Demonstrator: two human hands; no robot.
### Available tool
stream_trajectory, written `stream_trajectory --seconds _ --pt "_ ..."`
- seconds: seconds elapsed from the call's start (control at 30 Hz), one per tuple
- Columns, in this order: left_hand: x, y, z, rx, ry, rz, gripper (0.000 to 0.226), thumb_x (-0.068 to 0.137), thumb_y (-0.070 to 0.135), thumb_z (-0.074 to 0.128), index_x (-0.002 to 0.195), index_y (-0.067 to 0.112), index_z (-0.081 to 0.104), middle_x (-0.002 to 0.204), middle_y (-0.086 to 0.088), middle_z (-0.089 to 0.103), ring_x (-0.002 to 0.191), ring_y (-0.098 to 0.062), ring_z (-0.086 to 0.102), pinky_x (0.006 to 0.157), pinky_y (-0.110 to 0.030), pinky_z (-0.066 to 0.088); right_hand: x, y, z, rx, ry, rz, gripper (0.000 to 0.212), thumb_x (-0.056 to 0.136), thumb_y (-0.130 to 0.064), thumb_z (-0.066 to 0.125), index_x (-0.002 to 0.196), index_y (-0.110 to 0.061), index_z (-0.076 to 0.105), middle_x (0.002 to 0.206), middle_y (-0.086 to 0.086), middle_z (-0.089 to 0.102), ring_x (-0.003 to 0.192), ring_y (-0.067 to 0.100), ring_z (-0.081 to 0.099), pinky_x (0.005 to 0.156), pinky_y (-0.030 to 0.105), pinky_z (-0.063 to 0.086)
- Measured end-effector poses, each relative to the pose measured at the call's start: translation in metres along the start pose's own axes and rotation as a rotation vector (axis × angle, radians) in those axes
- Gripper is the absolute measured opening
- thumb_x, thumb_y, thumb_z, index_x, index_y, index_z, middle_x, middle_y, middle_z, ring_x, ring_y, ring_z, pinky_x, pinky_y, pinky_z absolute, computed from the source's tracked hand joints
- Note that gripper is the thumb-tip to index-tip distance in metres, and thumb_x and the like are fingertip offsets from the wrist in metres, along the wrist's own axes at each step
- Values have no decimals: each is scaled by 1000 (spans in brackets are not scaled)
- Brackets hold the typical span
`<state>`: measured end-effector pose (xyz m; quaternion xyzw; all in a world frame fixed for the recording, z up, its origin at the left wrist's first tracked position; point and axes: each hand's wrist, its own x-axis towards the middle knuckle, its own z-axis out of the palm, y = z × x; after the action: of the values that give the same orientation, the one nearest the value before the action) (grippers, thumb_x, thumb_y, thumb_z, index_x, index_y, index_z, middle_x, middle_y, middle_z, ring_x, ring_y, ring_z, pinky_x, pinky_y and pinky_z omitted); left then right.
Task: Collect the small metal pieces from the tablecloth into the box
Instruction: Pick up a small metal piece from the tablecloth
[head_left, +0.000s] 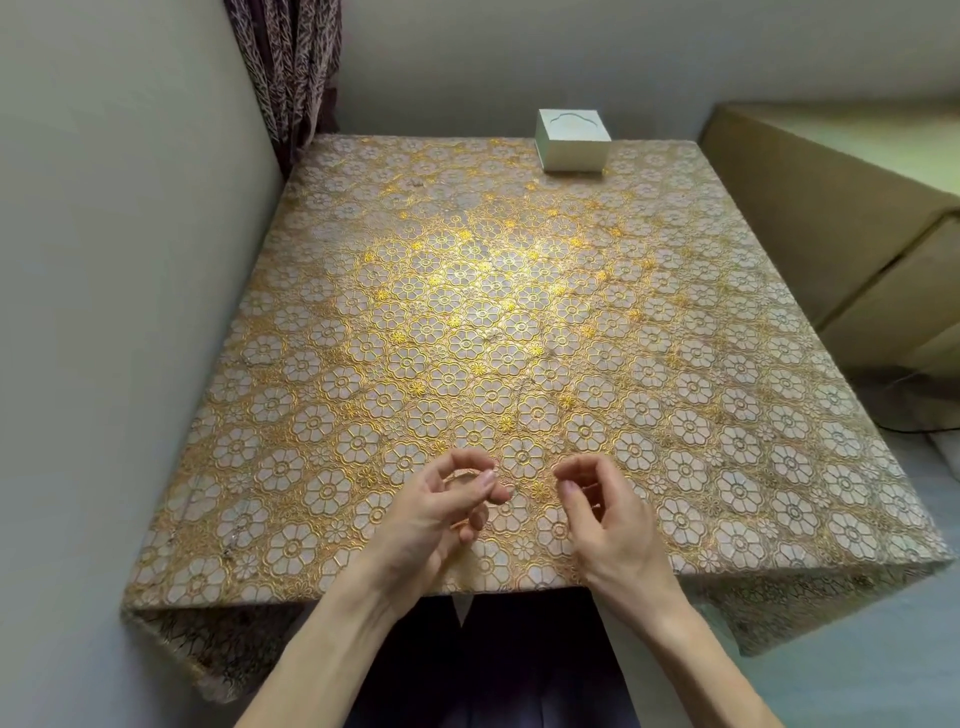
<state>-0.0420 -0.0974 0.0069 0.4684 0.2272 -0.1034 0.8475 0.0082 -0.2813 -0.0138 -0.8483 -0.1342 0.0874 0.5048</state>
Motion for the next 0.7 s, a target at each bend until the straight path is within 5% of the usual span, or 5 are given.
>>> stream_trajectory --seconds 0.23,0.33,0.47,0.57,0.7 --pt "1 0 -6 81 -2 37 27 79 16 78 100 14 62 74 -3 65 65 -11 48 53 -17 36 4 3 0 -395 9 -308 14 98 -7 60 111 -11 66 101 -5 60 82 -2 54 76 -5 36" --pt "0 5 -7 181 9 100 28 75 24 72 100 16 62 76 -2 68 69 -11 53 57 -22 34 0 2 -3 -398 -118 -256 11 102 -17 54 100 -19 64 97 -11 54 79 2 54 72 6 41" --pt "-4 9 -13 261 37 145 32 69 30 76 97 19 63 77 -1 71 70 -9 60 63 -28 35 -2 -3 -10 18 -224 39 22 101 -27 51 82 -32 62 97 -7 59 85 3 58 72 18 48" --pt "-5 12 -19 237 60 157 33 67 29 78 94 18 64 75 -1 70 67 -7 61 66 -30 36 3 -9 -15 509 -263 291 15 81 -24 56 75 -21 69 96 2 70 86 11 64 68 24 50" --pt "-5 13 -25 117 44 152 33 66 24 79 93 16 62 75 -7 69 69 -14 65 67 -27 44 7 -11 -23 729 -233 345 18 79 -20 54 70 -13 67 82 9 71 81 19 67 69 31 50"
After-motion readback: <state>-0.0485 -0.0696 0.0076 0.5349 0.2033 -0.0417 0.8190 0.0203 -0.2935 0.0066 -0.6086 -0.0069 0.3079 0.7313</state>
